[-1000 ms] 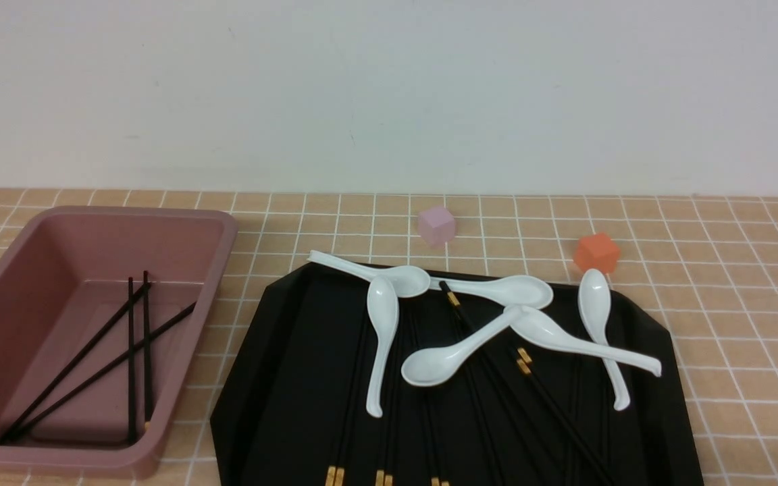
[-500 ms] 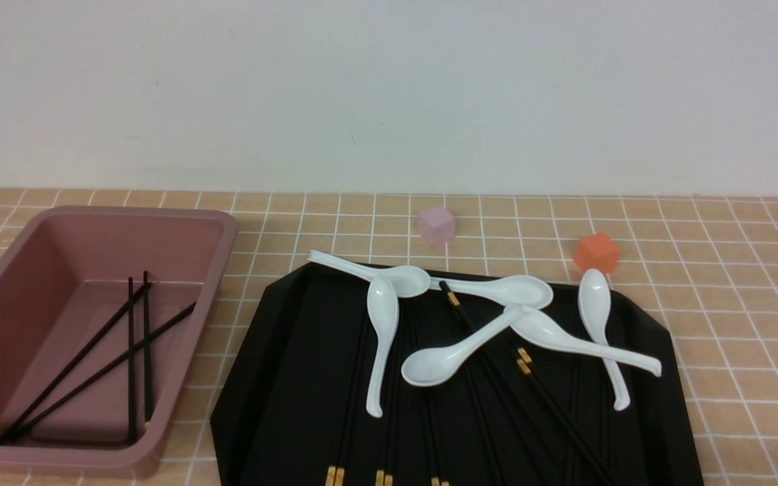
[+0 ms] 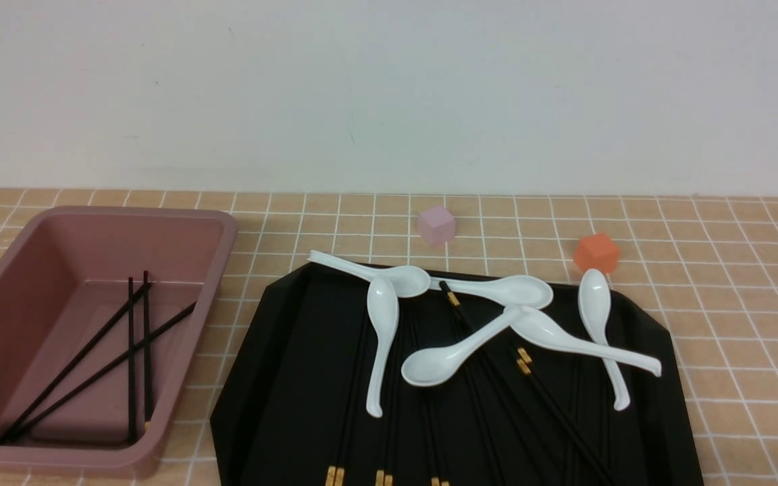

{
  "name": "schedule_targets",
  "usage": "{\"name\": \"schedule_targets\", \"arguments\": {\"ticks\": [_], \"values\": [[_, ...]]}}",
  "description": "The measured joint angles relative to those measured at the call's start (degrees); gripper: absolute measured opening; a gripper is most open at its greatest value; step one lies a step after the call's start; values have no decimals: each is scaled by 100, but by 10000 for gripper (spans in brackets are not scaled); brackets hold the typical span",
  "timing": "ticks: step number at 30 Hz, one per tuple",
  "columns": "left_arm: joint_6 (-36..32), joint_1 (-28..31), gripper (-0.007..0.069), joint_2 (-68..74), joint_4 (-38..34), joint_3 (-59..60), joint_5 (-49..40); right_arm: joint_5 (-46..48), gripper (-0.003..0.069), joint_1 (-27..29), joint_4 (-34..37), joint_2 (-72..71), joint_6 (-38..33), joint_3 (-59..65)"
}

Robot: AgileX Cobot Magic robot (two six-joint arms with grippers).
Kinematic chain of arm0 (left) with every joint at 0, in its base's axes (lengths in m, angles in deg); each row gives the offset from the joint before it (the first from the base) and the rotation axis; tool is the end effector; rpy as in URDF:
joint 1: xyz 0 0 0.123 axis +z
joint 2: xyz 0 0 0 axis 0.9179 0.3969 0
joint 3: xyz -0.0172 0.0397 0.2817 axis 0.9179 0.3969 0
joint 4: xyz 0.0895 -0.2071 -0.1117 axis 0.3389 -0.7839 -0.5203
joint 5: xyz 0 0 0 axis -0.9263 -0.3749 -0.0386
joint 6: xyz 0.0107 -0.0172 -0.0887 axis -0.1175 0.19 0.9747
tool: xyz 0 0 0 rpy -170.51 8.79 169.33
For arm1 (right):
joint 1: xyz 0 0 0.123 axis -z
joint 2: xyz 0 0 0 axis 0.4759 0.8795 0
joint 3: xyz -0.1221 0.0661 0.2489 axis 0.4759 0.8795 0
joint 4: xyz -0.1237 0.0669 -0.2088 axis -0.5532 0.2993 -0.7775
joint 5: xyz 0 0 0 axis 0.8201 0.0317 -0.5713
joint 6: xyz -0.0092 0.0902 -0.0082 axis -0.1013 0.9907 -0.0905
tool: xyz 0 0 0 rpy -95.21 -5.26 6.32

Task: On brown tablecloth take chopsticks from black tray and put them in box.

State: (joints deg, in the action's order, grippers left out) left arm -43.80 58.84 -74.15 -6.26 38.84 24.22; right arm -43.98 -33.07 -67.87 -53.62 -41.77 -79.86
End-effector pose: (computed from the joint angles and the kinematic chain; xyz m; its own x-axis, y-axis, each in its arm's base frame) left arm 0.0517 -0.0093 0.1699 -0.3332 -0.2397 -0.9119 0.0660 0.9588 -0.2762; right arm 0.0528 0.0028 0.1746 -0.2876 0.0732 -0.9549 -0.0380 0.9954 0.0877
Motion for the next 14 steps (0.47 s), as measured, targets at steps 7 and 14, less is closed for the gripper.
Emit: {"name": "schedule_targets", "arguments": {"ticks": [7, 14], "values": [[0, 0, 36, 0, 0, 0, 0, 0, 240, 0, 0, 0, 0, 0], [0, 0, 40, 0, 0, 0, 0, 0, 240, 0, 0, 0, 0, 0]]}}
